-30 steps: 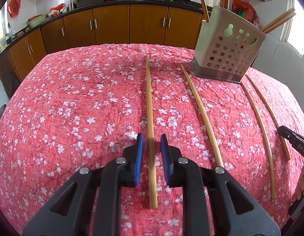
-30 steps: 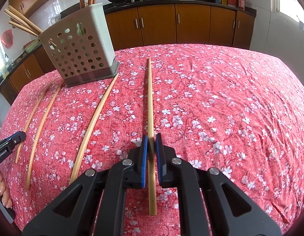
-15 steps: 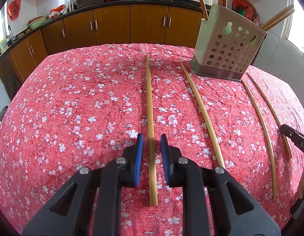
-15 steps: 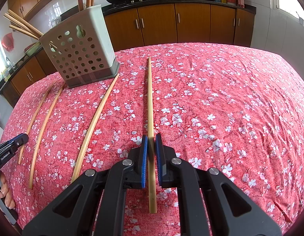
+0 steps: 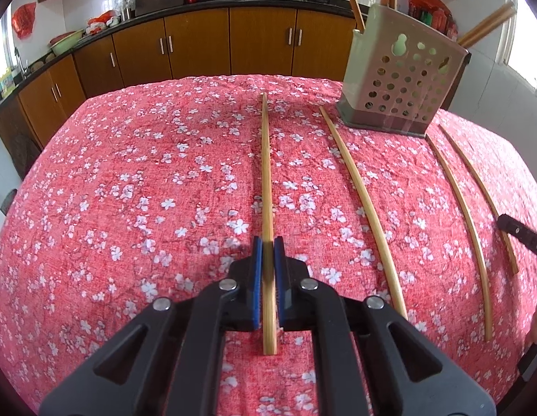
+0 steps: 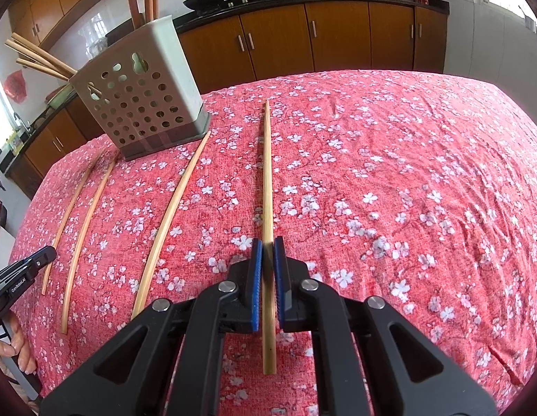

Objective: Organize utensils
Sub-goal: 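Lift both held chopsticks upright and carry them above the utensil holder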

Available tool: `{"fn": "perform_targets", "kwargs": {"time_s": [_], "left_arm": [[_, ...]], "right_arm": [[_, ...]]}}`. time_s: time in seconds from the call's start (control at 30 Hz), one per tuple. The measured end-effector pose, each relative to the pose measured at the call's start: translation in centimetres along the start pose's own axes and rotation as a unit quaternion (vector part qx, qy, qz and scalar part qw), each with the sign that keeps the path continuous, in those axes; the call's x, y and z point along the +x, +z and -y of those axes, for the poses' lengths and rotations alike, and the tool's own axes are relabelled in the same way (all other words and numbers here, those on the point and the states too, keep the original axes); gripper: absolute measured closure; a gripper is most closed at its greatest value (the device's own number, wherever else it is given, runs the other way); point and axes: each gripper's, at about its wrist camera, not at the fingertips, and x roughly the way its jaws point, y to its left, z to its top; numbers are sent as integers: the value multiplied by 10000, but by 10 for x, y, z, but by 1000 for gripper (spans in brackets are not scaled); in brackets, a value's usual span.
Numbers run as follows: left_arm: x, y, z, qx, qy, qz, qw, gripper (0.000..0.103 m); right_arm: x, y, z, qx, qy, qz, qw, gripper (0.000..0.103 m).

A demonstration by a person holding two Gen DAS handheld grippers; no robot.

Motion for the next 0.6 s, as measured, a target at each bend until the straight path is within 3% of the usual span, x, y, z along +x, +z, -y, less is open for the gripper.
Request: {"fn": "perform_targets", "kwargs": {"time_s": [0.27,0.6], "left_arm": [[-38,7,-1,34,12,463,9989,95],[-104,49,-4,-59,-85,1412,9899,95]], "right_arm": [[-45,10,-1,-167,-82,672,9976,95],[-96,50,-2,-199,27,1539,9879,95]]}}
